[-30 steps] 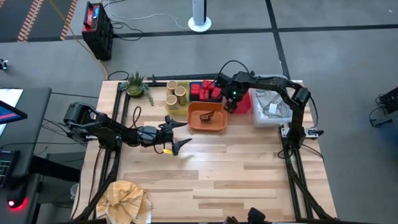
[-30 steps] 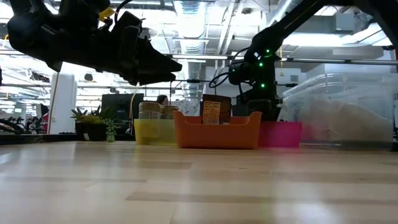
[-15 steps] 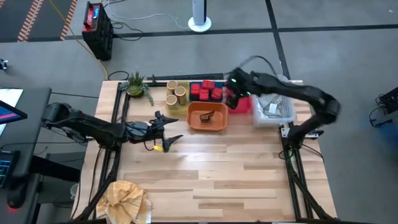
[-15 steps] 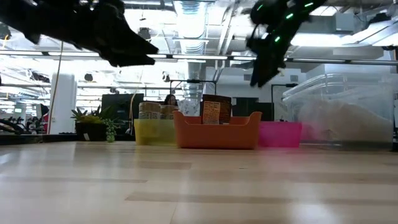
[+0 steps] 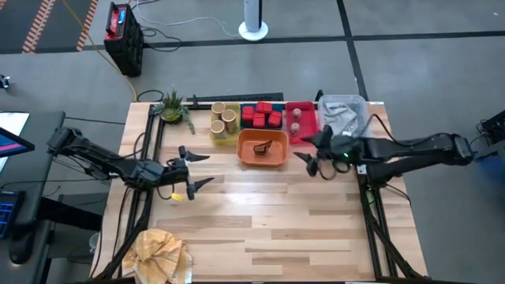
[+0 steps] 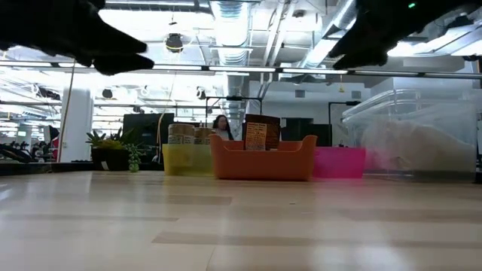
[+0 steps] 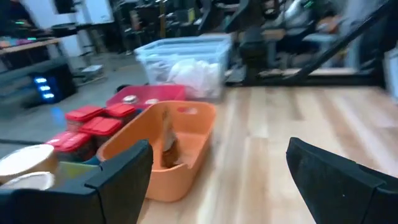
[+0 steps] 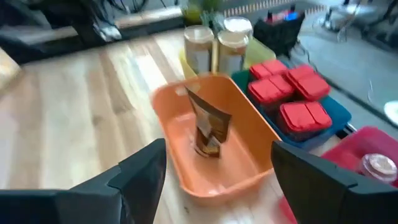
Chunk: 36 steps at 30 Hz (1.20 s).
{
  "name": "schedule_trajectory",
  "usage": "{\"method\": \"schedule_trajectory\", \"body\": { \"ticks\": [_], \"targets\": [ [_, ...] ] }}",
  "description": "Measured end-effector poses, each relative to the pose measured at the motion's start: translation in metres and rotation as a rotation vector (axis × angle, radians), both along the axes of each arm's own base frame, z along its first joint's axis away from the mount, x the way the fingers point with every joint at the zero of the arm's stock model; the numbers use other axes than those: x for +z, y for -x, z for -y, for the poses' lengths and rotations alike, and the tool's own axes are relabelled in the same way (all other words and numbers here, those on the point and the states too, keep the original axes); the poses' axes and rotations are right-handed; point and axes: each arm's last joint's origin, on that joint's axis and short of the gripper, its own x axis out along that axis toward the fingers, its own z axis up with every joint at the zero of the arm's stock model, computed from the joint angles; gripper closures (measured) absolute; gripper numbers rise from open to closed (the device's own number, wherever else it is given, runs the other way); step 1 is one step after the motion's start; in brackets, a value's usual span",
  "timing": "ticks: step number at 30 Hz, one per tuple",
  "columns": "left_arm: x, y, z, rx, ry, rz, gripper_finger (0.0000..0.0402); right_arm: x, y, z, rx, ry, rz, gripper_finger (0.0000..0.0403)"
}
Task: Sort spices by type
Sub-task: Return to Home Position
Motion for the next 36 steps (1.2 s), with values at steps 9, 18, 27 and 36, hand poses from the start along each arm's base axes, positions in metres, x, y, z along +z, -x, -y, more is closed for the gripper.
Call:
{"method": "schedule_trajectory", "body": {
  "ticks": [9, 18, 27, 36],
  "targets": [
    [-0.017, 0.027, -0.007, -0.084, 0.039, 0.074, 0.0076, -0.012, 0.028, -0.030, 0.007, 0.047, 0.087, 0.0092],
    [-0.027, 0.044, -0.014, -0.031, 0.054, 0.065, 0.0103, -0.029, 0.055, -0.041, 0.010, 0.051, 0.150, 0.0093],
    [-0.027, 0.057, -0.018, -0.028, 0.057, 0.084, 0.0119, -0.058, 0.075, -0.037, 0.099, -0.018, 0.224, 0.0101],
    [-0.028, 0.058, -0.022, 0.004, 0.026, 0.064, 0.0145, -0.074, 0.085, -0.025, 0.209, 0.001, 0.387, 0.0118]
  ]
}}
